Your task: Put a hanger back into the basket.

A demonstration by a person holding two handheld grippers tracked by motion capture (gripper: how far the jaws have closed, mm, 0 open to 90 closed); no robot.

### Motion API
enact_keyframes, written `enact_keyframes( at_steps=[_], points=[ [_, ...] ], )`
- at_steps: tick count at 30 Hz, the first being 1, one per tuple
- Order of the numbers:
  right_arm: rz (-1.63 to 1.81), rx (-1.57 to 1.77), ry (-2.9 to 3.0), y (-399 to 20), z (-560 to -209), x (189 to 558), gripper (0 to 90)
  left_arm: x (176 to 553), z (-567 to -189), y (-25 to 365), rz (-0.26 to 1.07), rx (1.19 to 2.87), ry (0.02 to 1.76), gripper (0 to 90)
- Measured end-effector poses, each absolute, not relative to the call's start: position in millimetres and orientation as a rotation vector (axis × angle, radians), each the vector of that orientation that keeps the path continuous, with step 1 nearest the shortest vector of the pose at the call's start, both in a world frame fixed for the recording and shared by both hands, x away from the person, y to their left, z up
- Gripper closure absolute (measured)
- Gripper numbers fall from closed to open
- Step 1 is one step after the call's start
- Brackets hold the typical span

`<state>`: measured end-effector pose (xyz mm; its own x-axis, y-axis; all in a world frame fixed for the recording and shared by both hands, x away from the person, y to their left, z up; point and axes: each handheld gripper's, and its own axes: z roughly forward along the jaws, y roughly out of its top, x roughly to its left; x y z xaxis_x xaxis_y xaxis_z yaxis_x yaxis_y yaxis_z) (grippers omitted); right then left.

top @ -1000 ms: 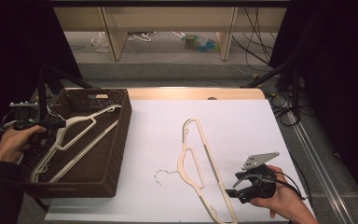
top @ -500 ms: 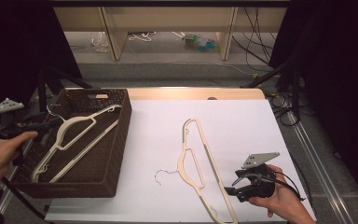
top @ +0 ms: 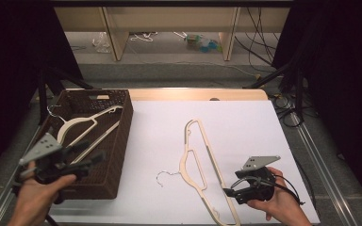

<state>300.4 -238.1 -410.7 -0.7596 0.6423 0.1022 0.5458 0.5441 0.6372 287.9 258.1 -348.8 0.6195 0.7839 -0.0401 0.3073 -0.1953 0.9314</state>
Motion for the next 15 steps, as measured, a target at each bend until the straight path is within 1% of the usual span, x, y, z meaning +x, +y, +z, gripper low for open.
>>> enact_keyframes(
  at_steps=[1, 2, 3, 7, 8, 10, 12, 14, 15],
  points=[
    [1.012, 1.046, 2.633, -236.8, -410.0, 299.5, 26.4, 280.4, -354.0, 243.4, 0.457, 1.703, 0.972, 29.7],
    [1.026, 1.042, 2.619, -235.4, -411.7, 299.4, 26.1, 279.8, -356.8, 235.7, 0.44, 1.731, 0.946, 29.2],
    [1.006, 1.027, 2.64, -235.5, -411.3, 299.2, 25.8, 280.1, -360.0, 229.2, 0.436, 1.766, 0.913, 27.8],
    [0.976, 1.058, 2.645, -230.5, -413.5, 296.6, 25.7, 279.7, -377.0, 203.6, 0.432, 1.807, 0.896, 25.2],
    [0.973, 1.018, 2.633, -229.9, -416.3, 297.9, 25.6, 279.4, -381.5, 198.3, 0.429, 1.814, 0.897, 24.9],
    [0.955, 1.034, 2.645, -228.0, -418.0, 297.3, 25.7, 279.4, -391.5, 188.2, 0.398, 1.838, 0.883, 24.8],
    [0.946, 1.021, 2.639, -226.3, -421.9, 298.8, 26.0, 278.1, -398.6, 182.8, 0.393, 1.854, 0.886, 24.8],
    [0.926, 1.079, 2.653, -224.2, -422.9, 297.6, 26.5, 277.9, -405.4, 178.1, 0.382, 1.885, 0.861, 24.3],
    [0.93, 1.044, 2.644, -224.2, -426.0, 299.8, 27.2, 277.5, -408.1, 176.2, 0.385, 1.887, 0.862, 24.3]
  ],
)
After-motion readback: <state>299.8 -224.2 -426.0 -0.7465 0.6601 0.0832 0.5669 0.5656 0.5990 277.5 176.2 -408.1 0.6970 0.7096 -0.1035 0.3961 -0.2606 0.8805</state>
